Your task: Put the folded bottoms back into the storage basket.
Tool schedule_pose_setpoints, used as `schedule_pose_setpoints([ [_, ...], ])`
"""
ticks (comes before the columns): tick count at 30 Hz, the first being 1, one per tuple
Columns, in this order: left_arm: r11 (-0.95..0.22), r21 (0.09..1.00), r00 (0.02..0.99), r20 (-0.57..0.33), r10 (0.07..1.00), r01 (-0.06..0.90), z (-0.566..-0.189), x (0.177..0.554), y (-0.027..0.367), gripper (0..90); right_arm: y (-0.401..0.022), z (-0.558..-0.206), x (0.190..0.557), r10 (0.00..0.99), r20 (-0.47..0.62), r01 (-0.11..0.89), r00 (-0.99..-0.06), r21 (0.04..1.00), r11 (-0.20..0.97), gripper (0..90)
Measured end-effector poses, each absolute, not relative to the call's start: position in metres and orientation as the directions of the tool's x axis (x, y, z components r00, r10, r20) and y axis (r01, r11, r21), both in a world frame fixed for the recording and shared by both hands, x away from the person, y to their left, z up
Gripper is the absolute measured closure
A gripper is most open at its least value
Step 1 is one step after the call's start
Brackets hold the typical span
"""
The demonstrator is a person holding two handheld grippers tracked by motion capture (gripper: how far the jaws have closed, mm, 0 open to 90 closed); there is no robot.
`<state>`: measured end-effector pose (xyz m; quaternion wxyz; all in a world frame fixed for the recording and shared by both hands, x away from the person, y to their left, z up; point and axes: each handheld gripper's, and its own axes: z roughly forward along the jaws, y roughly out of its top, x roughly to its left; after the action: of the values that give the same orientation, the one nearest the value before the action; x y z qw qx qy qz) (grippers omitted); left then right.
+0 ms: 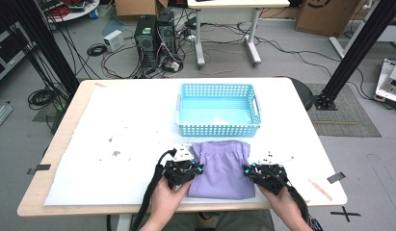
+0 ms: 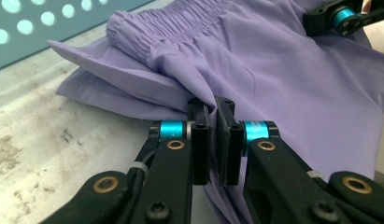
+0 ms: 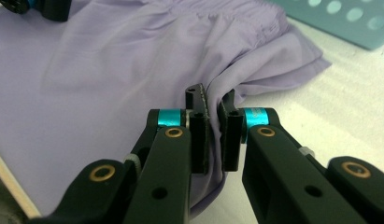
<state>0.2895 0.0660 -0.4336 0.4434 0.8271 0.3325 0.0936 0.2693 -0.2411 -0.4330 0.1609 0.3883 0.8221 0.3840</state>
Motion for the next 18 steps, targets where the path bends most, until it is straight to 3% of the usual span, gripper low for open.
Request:
schedule_pose_setpoints([
  [18,-0.372,0.817,0.763,-0.122,0.635,0.44,-0.423,0.283,0.072,85.7,-0.243,-0.425,0.265,0.757,0.031,0.488,-0.652,0.782,0.388,86.1],
])
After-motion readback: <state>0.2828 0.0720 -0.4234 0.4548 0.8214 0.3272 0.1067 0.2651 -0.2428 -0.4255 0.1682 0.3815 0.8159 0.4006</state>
